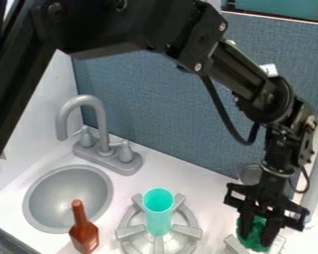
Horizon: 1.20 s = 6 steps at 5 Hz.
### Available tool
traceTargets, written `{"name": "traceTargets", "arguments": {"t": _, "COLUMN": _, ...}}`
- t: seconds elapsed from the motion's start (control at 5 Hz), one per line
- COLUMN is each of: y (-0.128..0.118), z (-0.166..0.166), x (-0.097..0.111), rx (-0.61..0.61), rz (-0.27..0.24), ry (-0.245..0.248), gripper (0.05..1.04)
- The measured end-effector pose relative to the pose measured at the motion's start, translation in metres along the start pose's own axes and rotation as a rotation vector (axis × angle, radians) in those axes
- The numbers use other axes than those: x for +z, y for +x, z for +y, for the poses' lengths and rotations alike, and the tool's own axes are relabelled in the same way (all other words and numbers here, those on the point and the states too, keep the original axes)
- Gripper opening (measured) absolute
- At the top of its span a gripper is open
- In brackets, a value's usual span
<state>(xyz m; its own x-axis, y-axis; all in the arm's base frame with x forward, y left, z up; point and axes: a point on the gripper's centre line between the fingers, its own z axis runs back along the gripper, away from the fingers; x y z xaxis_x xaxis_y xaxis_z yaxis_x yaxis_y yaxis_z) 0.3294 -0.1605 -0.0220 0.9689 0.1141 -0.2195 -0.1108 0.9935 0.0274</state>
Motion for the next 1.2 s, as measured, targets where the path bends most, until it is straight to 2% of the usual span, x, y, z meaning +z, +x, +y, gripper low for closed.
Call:
{"name": "traceTargets", "arguments": {"t": 0.2, "y": 0.014, "z": 0.004, "x": 0.018, "rx": 0.108, "rz": 0.001, "ry": -0.039, "gripper": 0.388}}
{"name": "traceTargets", "arguments": {"t": 0.4, "y": 0.028, "z": 0.02, "x": 0.012, "rx": 0.168, "rz": 0.005, "ry": -0.024, "gripper": 0.388}}
{"name": "traceTargets", "arguments": {"t": 0.6, "y": 0.035, "z": 0.025, "x": 0.007, "rx": 0.162, "rz": -0.041, "ry": 0.006, "gripper": 0.388}}
{"name": "traceTargets", "arguments": {"t": 0.8, "y": 0.035, "z": 0.033, "x": -0.006, "rx": 0.169, "rz": -0.065, "ry": 0.033, "gripper": 0.388}}
{"name": "traceTargets", "arguments": {"t": 1.0, "y": 0.035, "z": 0.041, "x": -0.022, "rx": 0.17, "rz": -0.111, "ry": 0.053, "gripper": 0.388}}
{"name": "traceTargets", "arguments": {"t": 1.2, "y": 0.038, "z": 0.04, "x": -0.022, "rx": 0.188, "rz": -0.129, "ry": 0.042, "gripper": 0.388}}
